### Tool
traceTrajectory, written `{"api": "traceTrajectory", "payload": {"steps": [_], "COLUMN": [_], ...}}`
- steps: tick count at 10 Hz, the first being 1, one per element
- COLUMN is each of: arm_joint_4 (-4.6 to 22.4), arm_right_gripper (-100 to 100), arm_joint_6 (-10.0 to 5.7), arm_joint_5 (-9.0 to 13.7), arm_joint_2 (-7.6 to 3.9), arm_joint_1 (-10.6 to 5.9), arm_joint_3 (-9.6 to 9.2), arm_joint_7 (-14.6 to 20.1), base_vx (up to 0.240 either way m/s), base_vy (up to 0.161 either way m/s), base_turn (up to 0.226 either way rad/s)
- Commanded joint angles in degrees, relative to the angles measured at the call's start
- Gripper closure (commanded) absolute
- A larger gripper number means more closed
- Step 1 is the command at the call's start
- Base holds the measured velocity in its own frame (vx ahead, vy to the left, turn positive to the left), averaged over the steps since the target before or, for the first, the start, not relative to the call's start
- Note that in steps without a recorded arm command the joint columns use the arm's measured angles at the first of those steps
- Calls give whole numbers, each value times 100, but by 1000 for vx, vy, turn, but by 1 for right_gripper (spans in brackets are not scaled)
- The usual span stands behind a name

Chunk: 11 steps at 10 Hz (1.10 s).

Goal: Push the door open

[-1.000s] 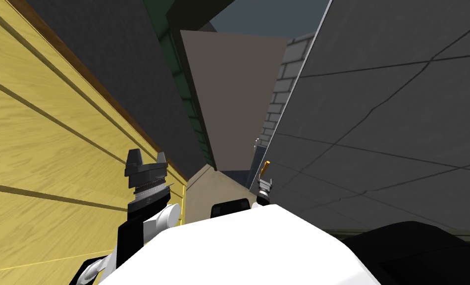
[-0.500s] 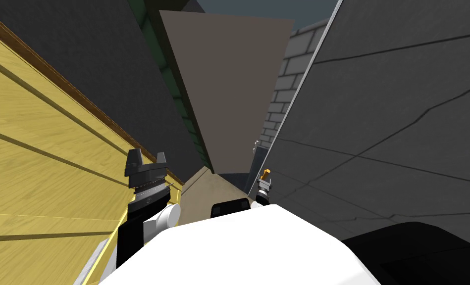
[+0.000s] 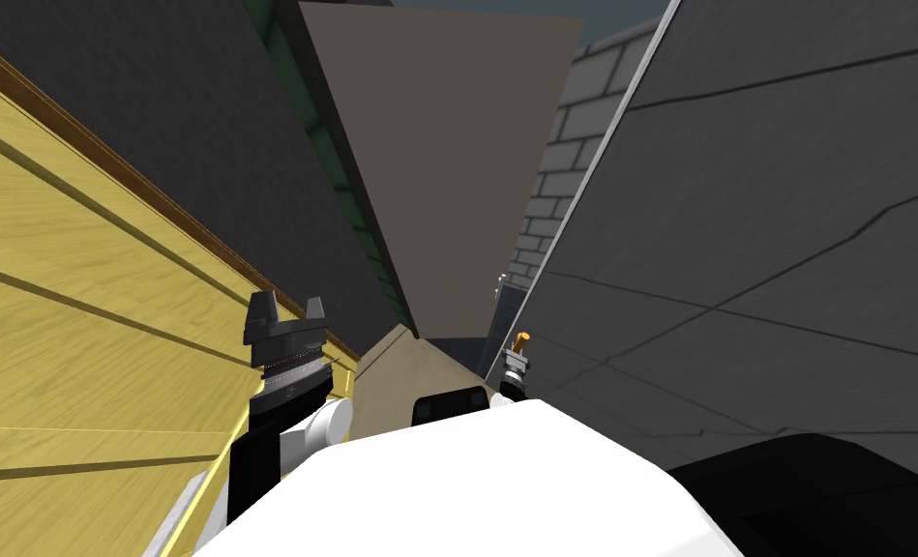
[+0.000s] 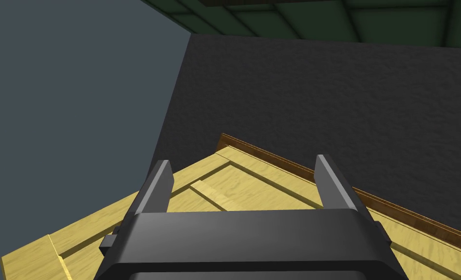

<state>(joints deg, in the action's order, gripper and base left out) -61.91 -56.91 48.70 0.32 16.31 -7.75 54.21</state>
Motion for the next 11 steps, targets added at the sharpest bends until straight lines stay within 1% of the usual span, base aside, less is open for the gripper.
{"api": "traceTrajectory", "payload": {"steps": [1,2,3,4,5,6,7,9,11], "arm_joint_4": [-1,-1,22,29,45,54,74,96,120], "arm_right_gripper": [100,100,100,100,100,100,100,100,100], "arm_joint_6": [-20,-20,-51,-68,-105,-126,-172,-223,-277], "arm_joint_5": [-5,-5,101,136,212,255,351,455,567], "arm_joint_2": [5,5,-54,-69,-99,-113,-140,-161,-177], "arm_joint_1": [15,15,-28,-39,-61,-74,-102,-133,-167], "arm_joint_3": [-5,-5,126,169,264,319,439,569,710], "arm_joint_7": [-4,-4,-40,-54,-83,-100,-136,-176,-219], "base_vx": [0,0,113,173,175,141,155,150,93], "base_vy": [0,0,-45,-66,-65,-65,-104,-96,-63], "base_turn": [0,0,62,44,53,23,67,45,37]}}
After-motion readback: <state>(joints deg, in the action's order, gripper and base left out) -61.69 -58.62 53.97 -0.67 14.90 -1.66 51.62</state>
